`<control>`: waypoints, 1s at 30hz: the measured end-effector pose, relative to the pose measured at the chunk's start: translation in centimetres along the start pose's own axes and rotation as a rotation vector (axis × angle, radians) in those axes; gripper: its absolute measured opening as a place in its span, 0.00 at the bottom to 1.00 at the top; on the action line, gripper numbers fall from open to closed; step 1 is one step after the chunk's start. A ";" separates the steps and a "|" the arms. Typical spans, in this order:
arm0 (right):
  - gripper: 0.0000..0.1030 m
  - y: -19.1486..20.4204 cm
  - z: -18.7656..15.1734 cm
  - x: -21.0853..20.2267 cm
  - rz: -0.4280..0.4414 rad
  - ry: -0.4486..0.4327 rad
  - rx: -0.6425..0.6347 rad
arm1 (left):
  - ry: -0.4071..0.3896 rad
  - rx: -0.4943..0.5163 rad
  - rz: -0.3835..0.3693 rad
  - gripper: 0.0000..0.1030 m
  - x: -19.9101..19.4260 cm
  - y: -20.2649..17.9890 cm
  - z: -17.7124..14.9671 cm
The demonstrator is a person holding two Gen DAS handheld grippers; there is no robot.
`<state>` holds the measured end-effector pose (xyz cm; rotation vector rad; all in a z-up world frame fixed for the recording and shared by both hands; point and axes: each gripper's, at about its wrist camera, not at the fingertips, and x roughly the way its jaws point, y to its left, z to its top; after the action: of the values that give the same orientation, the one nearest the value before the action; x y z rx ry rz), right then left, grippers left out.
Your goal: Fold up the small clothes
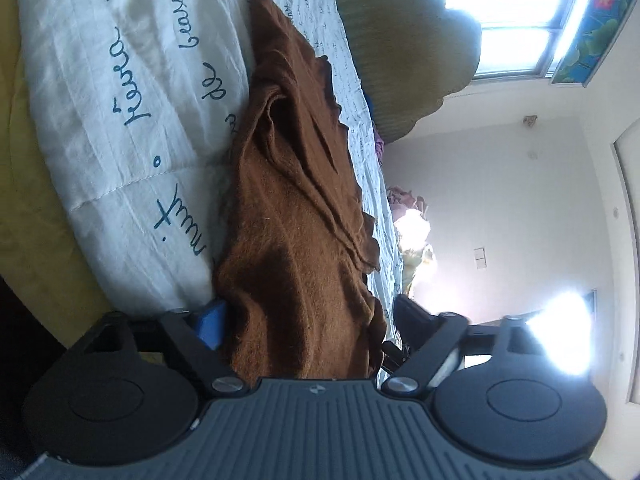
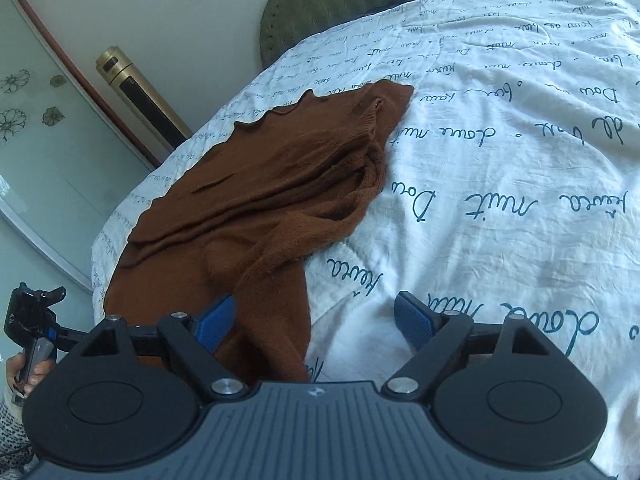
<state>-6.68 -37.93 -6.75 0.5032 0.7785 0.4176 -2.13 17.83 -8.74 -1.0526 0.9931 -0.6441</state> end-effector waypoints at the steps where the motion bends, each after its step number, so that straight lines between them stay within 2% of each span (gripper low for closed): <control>1: 0.84 -0.3 0.1 -0.2 0.018 -0.001 0.017 | 0.023 -0.013 0.028 0.09 0.2 0.3 0.1; 2: 0.84 -0.4 0.1 -0.3 0.022 -0.003 0.024 | 0.044 -0.021 0.072 0.01 0.5 0.6 0.2; 5: 0.85 -0.5 0.0 -0.5 0.002 -0.006 0.024 | 0.061 -0.039 0.069 0.01 0.9 1.4 0.1; 11: 0.85 -0.3 -0.1 -1.0 -0.003 -0.027 0.035 | 0.036 0.026 0.089 0.01 0.3 -0.1 0.1; 19: 0.85 -2.0 0.5 -1.0 0.061 -0.016 0.154 | 0.017 0.046 0.066 0.01 -1.6 -1.3 0.2; 22: 0.84 -1.9 0.6 -0.9 0.058 -0.014 0.143 | 0.010 0.062 0.048 0.01 -1.9 -2.1 0.3; 23: 0.82 -1.8 0.5 -0.7 0.061 -0.017 0.132 | 0.006 0.059 0.046 0.01 -1.9 -2.3 0.3; 25: 0.54 -1.8 0.4 -0.3 0.084 -0.007 0.142 | 0.009 0.052 0.028 0.01 -2.0 -2.6 0.4; 26: 0.36 -1.8 0.3 -0.1 0.114 -0.002 0.152 | 0.007 0.048 0.031 0.01 -2.0 -2.7 0.4; 30: 0.37 -1.3 0.5 -0.4 0.144 -0.044 0.149 | 0.012 0.034 0.029 0.01 -2.2 -2.5 0.5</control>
<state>-6.33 -39.32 -6.97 0.7089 0.7367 0.4822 -2.57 18.94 -5.59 -1.0040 1.0031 -0.6420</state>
